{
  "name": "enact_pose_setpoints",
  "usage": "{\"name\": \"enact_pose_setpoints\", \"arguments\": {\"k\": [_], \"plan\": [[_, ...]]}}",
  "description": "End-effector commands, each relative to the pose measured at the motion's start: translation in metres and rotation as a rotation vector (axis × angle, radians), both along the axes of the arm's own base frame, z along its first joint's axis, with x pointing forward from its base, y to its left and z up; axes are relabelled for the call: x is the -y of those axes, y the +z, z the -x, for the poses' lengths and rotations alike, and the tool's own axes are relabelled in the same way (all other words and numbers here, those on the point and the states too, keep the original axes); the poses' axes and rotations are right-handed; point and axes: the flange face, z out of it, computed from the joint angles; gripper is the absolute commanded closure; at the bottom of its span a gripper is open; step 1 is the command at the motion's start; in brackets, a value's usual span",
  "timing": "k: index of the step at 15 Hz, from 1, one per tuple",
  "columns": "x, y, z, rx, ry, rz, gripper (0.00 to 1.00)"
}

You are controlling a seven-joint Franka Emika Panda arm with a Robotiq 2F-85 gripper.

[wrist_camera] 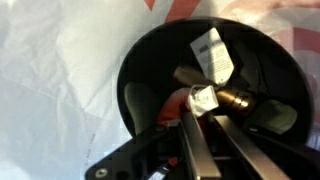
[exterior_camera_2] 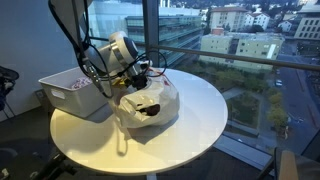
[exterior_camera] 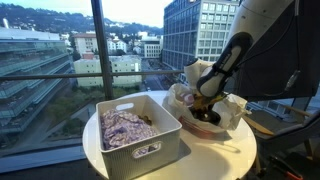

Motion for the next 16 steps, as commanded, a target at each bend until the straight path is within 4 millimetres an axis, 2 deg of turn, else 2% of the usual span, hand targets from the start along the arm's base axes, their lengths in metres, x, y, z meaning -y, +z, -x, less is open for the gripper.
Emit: {"name": "enact_pose_setpoints", "arguments": {"k": [1, 3, 8, 13, 14, 16], "plan": [[-0.028, 0.073, 0.012, -0.059, 0.039, 0.016, 1.00], [-0.050, 0.110, 0.014, -0.083, 0.110, -0.059, 0.98], [-0.114, 0.228, 0.021, 0.019, 0.338, -0.068, 0.98], [-0.192, 0.340, 0.033, 0.060, 0.641, -0.098, 0.98], [-0.207, 0.356, 0.034, 0.045, 0.699, -0.124, 0.98], [-0.230, 0.370, 0.030, 0.018, 0.796, -0.184, 0.98]]}}
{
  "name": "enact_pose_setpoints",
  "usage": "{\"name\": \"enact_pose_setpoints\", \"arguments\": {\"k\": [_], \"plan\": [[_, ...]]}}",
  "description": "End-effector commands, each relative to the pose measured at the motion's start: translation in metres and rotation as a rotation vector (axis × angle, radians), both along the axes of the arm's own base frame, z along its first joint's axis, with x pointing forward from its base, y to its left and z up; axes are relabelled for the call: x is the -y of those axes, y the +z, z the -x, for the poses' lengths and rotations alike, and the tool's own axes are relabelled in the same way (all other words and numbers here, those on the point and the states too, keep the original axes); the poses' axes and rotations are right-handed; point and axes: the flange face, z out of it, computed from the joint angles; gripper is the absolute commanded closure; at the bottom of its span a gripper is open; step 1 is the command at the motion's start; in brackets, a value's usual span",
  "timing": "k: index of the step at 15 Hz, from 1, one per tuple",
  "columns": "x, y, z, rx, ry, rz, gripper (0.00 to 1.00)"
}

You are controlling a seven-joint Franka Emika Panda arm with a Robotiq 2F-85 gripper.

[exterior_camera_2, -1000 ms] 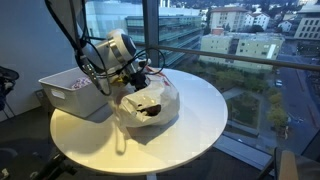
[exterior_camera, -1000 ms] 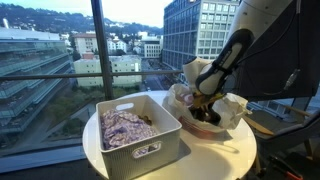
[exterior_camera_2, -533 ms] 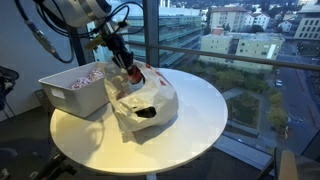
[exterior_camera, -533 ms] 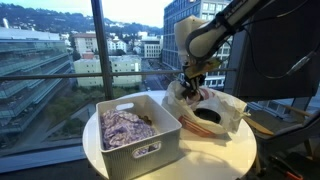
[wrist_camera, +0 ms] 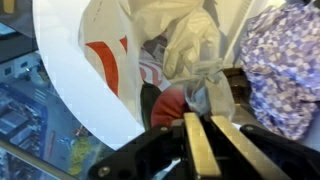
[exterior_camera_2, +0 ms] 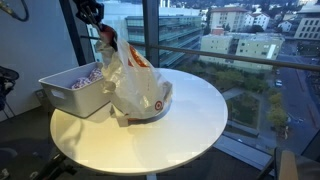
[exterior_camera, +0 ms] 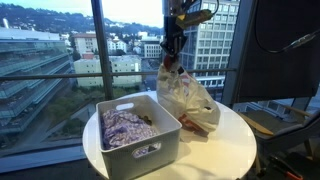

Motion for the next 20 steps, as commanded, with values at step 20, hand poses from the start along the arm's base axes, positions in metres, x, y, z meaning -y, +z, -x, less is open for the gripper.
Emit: {"name": "enact_pose_setpoints", "arguments": {"k": [20], "plan": [[-0.089, 0.061, -0.040, -0.200, 0.551, -0.025, 0.98]]}}
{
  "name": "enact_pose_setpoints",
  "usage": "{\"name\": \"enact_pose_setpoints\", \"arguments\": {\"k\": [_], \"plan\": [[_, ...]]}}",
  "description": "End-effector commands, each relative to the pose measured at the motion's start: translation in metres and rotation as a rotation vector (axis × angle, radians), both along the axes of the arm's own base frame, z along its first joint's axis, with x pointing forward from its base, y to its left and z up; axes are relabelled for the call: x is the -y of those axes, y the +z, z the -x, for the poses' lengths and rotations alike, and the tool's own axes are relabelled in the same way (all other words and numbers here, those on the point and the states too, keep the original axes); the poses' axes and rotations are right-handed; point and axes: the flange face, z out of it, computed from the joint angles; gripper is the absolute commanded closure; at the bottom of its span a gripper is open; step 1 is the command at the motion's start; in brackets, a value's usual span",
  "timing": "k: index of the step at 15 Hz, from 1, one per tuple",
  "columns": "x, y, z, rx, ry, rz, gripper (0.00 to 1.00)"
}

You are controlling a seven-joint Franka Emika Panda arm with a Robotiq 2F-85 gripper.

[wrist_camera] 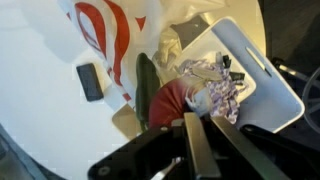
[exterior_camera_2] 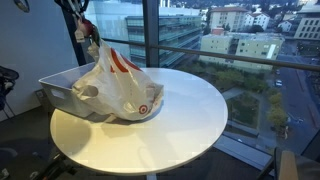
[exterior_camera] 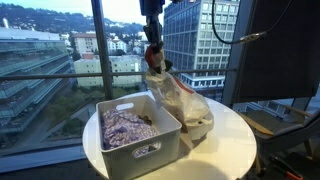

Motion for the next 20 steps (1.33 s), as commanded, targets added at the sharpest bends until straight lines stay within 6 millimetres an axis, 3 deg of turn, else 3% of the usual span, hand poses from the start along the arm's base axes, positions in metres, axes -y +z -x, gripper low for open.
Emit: {"name": "enact_pose_setpoints", "arguments": {"k": [1, 5, 8, 11, 16, 17, 19, 20], "plan": [[-0.015, 0.019, -0.018, 0.156, 0.014, -0.123, 0.98], [-0.016, 0.013, -0.041, 0.276, -0.065, -0.269, 0.98], [-0.023, -0.005, -0.054, 0.345, -0.094, -0.409, 0.98], [-0.029, -0.045, -0.059, 0.364, -0.123, -0.524, 0.98], [-0.040, -0.134, -0.048, 0.204, -0.211, -0.648, 0.98], [-0.041, -0.144, -0.045, 0.182, -0.217, -0.643, 0.67], [-0.039, -0.156, -0.041, 0.166, -0.223, -0.613, 0.61], [-0.037, -0.159, -0.039, 0.165, -0.210, -0.591, 0.52]]}}
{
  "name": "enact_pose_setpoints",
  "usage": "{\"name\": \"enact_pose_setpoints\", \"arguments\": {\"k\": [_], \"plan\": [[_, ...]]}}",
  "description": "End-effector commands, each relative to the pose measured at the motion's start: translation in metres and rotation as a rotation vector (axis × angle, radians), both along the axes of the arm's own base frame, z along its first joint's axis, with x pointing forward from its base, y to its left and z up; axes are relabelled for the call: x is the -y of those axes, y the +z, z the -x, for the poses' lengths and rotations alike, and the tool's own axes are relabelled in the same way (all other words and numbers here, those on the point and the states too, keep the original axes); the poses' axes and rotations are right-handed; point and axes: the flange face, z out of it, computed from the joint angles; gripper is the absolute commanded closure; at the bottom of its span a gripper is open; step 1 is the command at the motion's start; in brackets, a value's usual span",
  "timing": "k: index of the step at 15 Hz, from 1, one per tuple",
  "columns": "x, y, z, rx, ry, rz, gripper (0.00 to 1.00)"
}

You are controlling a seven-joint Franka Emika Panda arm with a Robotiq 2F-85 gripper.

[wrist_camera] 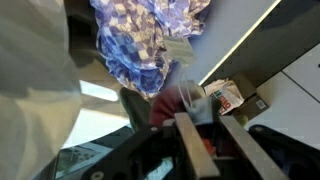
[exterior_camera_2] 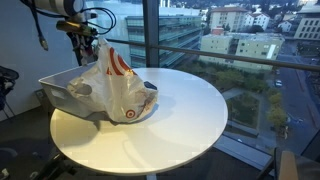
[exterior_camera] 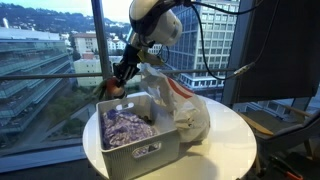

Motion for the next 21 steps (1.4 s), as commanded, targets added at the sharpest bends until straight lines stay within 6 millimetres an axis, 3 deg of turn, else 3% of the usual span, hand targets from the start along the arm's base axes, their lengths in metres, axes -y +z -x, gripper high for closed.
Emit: {"name": "enact_pose_setpoints", "arguments": {"k": [1, 7, 9, 12, 14, 17, 21], "plan": [[0.007, 0.002, 0.007, 0.014, -0.001, 0.031, 0.45], [0.023, 0.016, 0.020, -0.100, 0.014, 0.095, 0.01], [0.029, 0.028, 0.034, -0.189, 0.042, 0.127, 0.00], [0.037, 0.071, 0.055, -0.232, 0.083, 0.088, 0.00], [0.050, 0.093, 0.067, -0.244, 0.046, 0.150, 0.00], [0.077, 0.093, 0.085, -0.293, -0.053, 0.331, 0.00], [0.096, 0.064, 0.099, -0.328, -0.203, 0.505, 0.00]]}}
